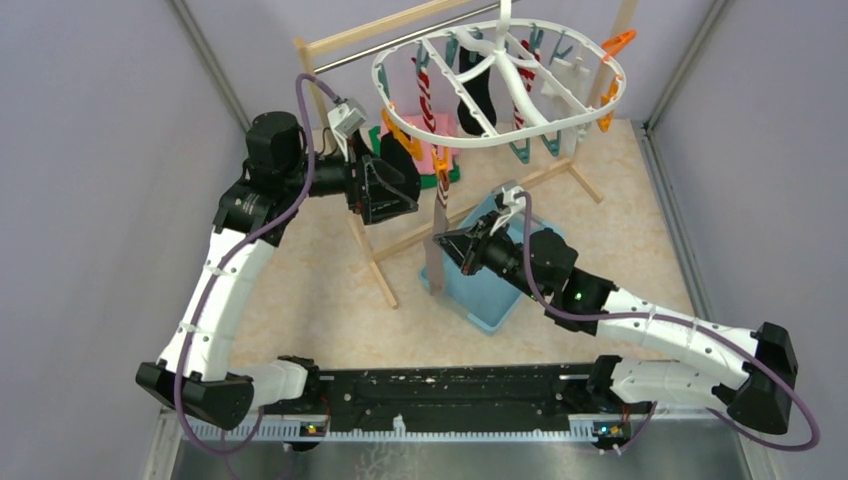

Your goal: Remove the socks clipped to the hanger

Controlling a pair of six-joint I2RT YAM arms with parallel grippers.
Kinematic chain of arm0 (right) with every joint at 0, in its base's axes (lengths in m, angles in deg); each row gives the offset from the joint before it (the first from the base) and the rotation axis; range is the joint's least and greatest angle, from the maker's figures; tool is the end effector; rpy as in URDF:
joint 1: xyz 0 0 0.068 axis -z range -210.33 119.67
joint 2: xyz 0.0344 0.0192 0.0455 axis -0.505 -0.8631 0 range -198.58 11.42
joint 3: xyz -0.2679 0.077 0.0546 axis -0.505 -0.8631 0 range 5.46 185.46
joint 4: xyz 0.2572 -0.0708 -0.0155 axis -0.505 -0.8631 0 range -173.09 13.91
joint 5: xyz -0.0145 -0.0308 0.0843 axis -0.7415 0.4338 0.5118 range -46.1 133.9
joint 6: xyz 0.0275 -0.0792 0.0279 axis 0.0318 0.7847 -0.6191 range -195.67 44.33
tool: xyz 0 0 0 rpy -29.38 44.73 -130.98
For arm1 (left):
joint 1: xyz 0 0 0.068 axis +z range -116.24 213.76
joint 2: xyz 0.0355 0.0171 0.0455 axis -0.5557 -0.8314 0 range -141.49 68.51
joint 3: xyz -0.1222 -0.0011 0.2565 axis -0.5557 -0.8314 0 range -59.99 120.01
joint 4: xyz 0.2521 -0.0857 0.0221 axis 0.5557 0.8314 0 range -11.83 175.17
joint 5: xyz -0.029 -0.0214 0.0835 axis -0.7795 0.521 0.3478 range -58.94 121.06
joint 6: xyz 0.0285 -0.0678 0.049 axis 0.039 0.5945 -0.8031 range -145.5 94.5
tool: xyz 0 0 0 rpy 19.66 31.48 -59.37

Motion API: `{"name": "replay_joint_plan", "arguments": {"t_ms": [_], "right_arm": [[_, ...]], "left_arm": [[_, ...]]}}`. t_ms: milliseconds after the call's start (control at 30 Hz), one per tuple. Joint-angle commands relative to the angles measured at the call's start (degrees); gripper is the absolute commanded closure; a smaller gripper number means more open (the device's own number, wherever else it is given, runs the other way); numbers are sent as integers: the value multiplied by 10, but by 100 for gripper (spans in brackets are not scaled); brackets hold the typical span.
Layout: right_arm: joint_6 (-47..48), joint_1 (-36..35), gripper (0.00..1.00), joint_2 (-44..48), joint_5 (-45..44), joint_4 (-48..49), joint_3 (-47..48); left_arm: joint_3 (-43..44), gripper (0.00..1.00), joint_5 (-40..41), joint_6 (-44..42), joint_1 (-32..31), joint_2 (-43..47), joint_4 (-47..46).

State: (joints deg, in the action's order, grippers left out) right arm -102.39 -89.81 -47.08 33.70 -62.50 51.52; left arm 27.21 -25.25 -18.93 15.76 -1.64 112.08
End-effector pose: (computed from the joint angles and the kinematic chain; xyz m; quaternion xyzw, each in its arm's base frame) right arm 0.1570 0.2388 0.3561 -0.1358 0.6868 0.4406 0.5619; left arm 0.2285 -0.1429 0.4696 0.3503 0.6766 -0.4820 0.4326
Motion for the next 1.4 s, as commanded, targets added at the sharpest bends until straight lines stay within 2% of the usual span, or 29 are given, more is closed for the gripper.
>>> {"name": "replay_joint_plan", "arguments": {"t_ms": [0, 167, 300, 433, 600, 800, 933, 1033, 1100, 1200, 1233, 1267, 1333, 1367], "right_arm": [[-11, -4, 100, -13, 26, 1, 25], [-25, -4, 100, -23, 27, 28, 35], [-39, -3, 100, -34, 60, 36, 57], [-63, -3, 100, -11, 92, 50, 50], [-110, -3, 100, 13, 123, 97, 23], [-159, -4, 100, 11, 175, 155, 7], [-164, -4, 100, 13, 181, 143, 9], [-159, -4, 100, 20, 165, 124, 3], [-157, -4, 100, 24, 155, 117, -3], [-152, -4, 100, 24, 137, 97, -3], [-148, -4, 92, 26, 126, 87, -1], [-141, -4, 79, 29, 110, 75, 2], [-123, -4, 54, 37, 67, 53, 13], [-110, -3, 45, 39, 47, 38, 24]], "left_arm": [[21, 1, -29, 82, -5, -8, -109], [35, 1, 0, 46, -16, -21, -51], [-64, 1, 26, -23, -16, 35, -3], [-168, 1, 39, -40, -16, 91, -7], [-225, 1, 9, -38, -16, 107, -11], [-233, 1, -43, -32, -20, 88, -16], [-238, 4, -91, -20, -21, 91, -25], [-233, 18, -110, -19, -21, 94, -30], [-230, 35, -104, -20, -21, 96, -30], [-229, 68, -89, -18, -23, 95, -33], [-228, 77, -79, -18, -23, 94, -36], [-226, 84, -69, -17, -24, 94, -39], [-220, 93, -45, -14, -29, 91, -42], [-216, 96, -34, -14, -32, 88, -42]]}}
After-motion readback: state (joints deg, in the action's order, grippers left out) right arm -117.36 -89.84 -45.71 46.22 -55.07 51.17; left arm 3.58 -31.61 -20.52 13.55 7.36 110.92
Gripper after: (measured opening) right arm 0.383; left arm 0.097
